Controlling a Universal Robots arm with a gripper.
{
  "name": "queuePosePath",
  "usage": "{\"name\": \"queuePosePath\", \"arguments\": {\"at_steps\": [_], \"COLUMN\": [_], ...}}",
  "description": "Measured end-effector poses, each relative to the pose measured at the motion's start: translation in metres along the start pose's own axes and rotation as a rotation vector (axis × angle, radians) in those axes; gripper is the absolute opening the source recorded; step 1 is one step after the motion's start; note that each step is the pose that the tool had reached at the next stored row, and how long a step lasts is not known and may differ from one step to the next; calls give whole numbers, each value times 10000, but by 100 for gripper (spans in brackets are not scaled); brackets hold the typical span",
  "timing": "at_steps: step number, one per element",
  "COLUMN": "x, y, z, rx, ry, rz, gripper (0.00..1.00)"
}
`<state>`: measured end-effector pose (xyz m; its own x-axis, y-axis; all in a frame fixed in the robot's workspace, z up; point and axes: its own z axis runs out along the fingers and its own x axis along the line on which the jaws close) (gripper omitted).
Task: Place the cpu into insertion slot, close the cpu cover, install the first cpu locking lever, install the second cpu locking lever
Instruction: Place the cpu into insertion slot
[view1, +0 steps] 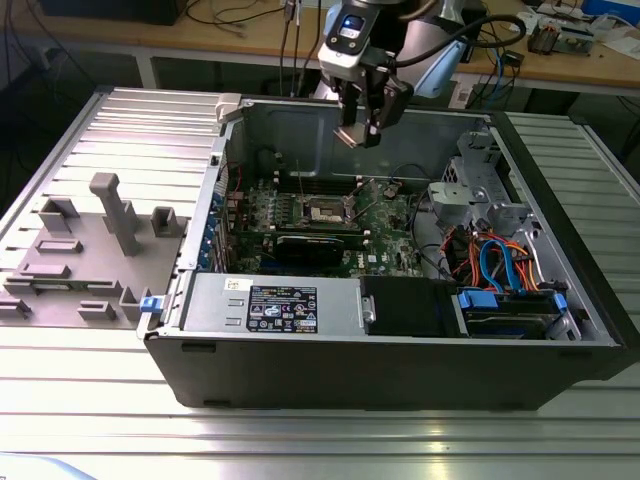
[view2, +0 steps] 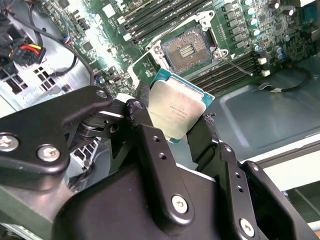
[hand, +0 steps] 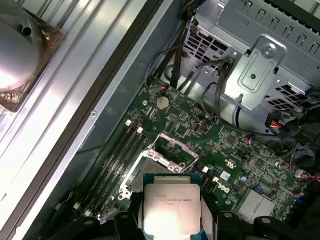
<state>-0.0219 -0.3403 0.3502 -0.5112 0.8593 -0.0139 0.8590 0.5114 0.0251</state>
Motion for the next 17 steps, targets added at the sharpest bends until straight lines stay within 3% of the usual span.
{"name": "queuePosePath", "arguments": {"at_steps": [8, 17], "x": [1, 2], "y": [-2, -4], "z": [89, 151], "rx": [21, 36], "ry": [-38, -63], "rz": [1126, 2095], "gripper": [54, 54]}}
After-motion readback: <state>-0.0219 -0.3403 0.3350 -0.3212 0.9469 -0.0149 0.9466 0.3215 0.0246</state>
